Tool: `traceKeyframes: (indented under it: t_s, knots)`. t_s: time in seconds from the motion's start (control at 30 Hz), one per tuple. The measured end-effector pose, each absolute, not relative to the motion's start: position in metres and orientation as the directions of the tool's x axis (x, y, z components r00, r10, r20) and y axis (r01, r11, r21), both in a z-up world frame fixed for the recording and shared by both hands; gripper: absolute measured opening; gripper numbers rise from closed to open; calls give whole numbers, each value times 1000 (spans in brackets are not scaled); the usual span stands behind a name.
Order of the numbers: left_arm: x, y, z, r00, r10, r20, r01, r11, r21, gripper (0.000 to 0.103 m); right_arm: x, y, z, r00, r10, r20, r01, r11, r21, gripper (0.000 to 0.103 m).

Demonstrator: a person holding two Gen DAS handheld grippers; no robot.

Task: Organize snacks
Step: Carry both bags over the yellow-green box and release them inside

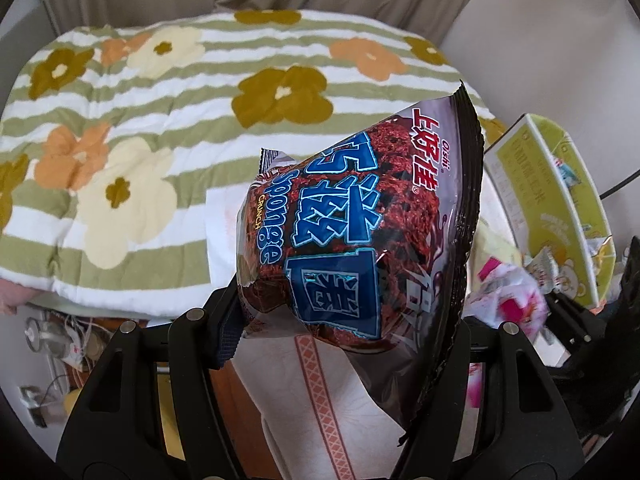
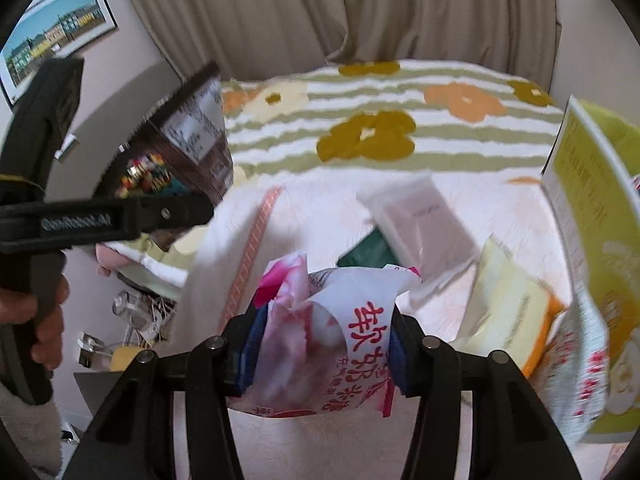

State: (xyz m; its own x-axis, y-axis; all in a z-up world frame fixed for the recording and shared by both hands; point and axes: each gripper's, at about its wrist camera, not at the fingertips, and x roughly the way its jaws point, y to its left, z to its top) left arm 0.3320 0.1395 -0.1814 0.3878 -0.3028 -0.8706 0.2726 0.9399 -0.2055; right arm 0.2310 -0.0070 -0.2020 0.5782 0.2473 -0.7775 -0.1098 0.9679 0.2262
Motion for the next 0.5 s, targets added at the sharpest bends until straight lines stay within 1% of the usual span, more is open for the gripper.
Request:
traceKeyframes:
  t_s: [0.23, 0.33, 0.5]
  knots:
    - [328, 104, -131, 447, -339, -828, 348, 918, -188, 60, 216, -55, -134, 671, 223, -707, -79, 970, 231, 48]
    - [330, 82, -120, 449, -363, -816, 371, 907, -200, 60, 210, -88, -106, 713, 193, -674, -57, 974, 218, 48]
    - [322, 23, -99, 460, -408, -788, 403, 887, -224, 60, 198, -157, -76, 751, 149, -643, -21, 979, 203, 48]
